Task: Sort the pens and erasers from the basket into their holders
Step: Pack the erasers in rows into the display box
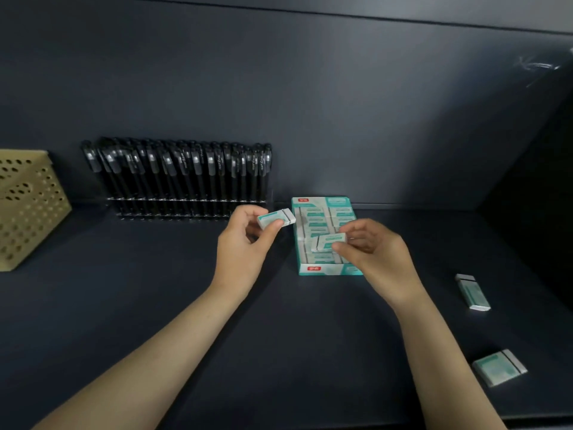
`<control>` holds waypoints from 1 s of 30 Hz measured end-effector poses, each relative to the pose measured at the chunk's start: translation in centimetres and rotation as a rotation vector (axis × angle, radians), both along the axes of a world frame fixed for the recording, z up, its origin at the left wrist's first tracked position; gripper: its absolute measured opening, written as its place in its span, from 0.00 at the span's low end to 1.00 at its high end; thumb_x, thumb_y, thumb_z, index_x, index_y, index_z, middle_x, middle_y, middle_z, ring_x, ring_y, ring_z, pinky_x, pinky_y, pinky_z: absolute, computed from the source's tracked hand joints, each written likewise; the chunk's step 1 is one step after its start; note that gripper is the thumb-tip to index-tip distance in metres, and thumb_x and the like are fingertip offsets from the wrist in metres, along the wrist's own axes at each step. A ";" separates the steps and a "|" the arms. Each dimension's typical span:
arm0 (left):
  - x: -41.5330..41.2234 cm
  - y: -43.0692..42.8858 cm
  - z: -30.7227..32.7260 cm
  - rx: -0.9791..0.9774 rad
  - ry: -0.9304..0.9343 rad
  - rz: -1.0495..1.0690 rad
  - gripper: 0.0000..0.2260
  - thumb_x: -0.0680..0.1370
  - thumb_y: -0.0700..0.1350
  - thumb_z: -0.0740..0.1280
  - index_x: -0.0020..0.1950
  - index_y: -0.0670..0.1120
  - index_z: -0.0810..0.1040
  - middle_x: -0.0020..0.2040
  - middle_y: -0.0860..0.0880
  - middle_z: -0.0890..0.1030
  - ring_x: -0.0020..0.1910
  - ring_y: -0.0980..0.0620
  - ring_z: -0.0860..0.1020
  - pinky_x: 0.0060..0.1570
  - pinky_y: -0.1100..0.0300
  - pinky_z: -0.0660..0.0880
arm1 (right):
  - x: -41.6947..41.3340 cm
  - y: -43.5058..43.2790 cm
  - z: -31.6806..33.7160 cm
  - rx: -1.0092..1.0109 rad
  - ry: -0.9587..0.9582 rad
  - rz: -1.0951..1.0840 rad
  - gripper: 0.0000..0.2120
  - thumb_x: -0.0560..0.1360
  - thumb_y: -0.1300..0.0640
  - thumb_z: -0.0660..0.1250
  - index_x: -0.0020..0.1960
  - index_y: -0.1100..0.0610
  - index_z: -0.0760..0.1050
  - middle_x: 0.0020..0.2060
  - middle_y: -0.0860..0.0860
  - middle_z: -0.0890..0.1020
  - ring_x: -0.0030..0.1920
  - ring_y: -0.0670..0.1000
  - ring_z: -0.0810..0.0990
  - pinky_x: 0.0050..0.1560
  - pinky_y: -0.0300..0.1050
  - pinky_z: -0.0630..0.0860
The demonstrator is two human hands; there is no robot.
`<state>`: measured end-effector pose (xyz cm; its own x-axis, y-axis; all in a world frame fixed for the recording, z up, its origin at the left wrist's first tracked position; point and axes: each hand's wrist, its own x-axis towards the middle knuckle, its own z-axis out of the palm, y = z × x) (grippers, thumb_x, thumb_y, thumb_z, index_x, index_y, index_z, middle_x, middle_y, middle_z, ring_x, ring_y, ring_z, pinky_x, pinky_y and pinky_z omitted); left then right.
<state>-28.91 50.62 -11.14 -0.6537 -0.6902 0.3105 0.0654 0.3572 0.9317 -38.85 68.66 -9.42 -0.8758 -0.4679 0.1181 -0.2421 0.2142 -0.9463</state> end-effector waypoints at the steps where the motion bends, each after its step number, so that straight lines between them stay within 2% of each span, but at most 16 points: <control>1: -0.2 -0.2 -0.2 0.012 -0.006 0.002 0.07 0.74 0.46 0.72 0.49 0.49 0.76 0.42 0.55 0.81 0.37 0.62 0.75 0.41 0.71 0.71 | 0.0 -0.1 -0.1 0.045 0.042 -0.003 0.10 0.70 0.63 0.75 0.47 0.53 0.78 0.44 0.45 0.84 0.46 0.44 0.83 0.44 0.36 0.80; 5: -0.5 -0.8 -0.6 0.052 -0.033 -0.020 0.07 0.74 0.47 0.72 0.49 0.49 0.76 0.43 0.55 0.81 0.40 0.60 0.77 0.42 0.70 0.72 | -0.2 -0.5 -0.4 0.150 0.149 0.006 0.11 0.70 0.62 0.76 0.47 0.51 0.78 0.46 0.44 0.82 0.45 0.42 0.83 0.44 0.34 0.80; 8: -0.5 -0.8 -0.8 0.051 -0.032 -0.045 0.08 0.74 0.47 0.72 0.49 0.48 0.77 0.42 0.55 0.81 0.40 0.58 0.77 0.42 0.69 0.73 | -0.4 -1.0 -0.3 0.189 0.267 0.022 0.10 0.69 0.63 0.76 0.47 0.53 0.80 0.48 0.47 0.81 0.44 0.43 0.82 0.44 0.33 0.79; 11: -0.6 -0.8 -0.9 0.056 -0.036 -0.058 0.08 0.74 0.47 0.72 0.50 0.48 0.77 0.43 0.55 0.82 0.41 0.56 0.78 0.43 0.66 0.74 | -0.7 -1.5 -0.4 0.301 0.390 0.061 0.09 0.69 0.61 0.77 0.48 0.54 0.82 0.45 0.48 0.81 0.44 0.44 0.81 0.45 0.29 0.76; 15: -0.5 -0.6 -0.8 0.060 -0.042 -0.062 0.08 0.74 0.47 0.72 0.50 0.49 0.77 0.42 0.56 0.81 0.41 0.57 0.78 0.42 0.67 0.74 | -1.0 -1.7 -0.9 0.358 0.449 0.072 0.08 0.70 0.61 0.76 0.49 0.56 0.83 0.44 0.47 0.79 0.43 0.42 0.79 0.45 0.28 0.74; 20: -0.5 -0.4 -0.7 0.096 -0.040 -0.055 0.07 0.74 0.47 0.72 0.49 0.50 0.77 0.41 0.58 0.81 0.39 0.60 0.76 0.41 0.69 0.73 | -0.9 -1.8 -1.4 0.312 0.411 0.062 0.07 0.71 0.61 0.74 0.50 0.57 0.84 0.47 0.46 0.78 0.45 0.37 0.78 0.44 0.24 0.72; 25: -0.4 0.0 -0.5 0.102 -0.041 -0.103 0.08 0.74 0.47 0.73 0.50 0.49 0.77 0.41 0.58 0.81 0.39 0.60 0.76 0.42 0.66 0.74 | -1.0 -1.9 -1.8 0.307 0.399 0.055 0.08 0.71 0.60 0.75 0.50 0.55 0.84 0.46 0.44 0.78 0.45 0.33 0.77 0.43 0.23 0.71; 28: -0.4 0.1 -0.5 0.105 -0.035 -0.131 0.08 0.73 0.47 0.73 0.51 0.50 0.77 0.41 0.57 0.81 0.40 0.59 0.77 0.43 0.66 0.74 | -1.3 -1.6 -1.9 0.231 0.361 0.033 0.10 0.71 0.59 0.74 0.53 0.53 0.83 0.45 0.44 0.80 0.45 0.39 0.79 0.44 0.29 0.75; 30: -0.3 0.1 -0.5 0.106 -0.031 -0.158 0.09 0.73 0.46 0.73 0.51 0.52 0.77 0.42 0.56 0.82 0.41 0.57 0.77 0.43 0.66 0.74 | -1.4 -1.4 -1.5 0.135 0.287 -0.021 0.11 0.73 0.58 0.72 0.54 0.48 0.81 0.47 0.44 0.81 0.46 0.41 0.80 0.45 0.34 0.78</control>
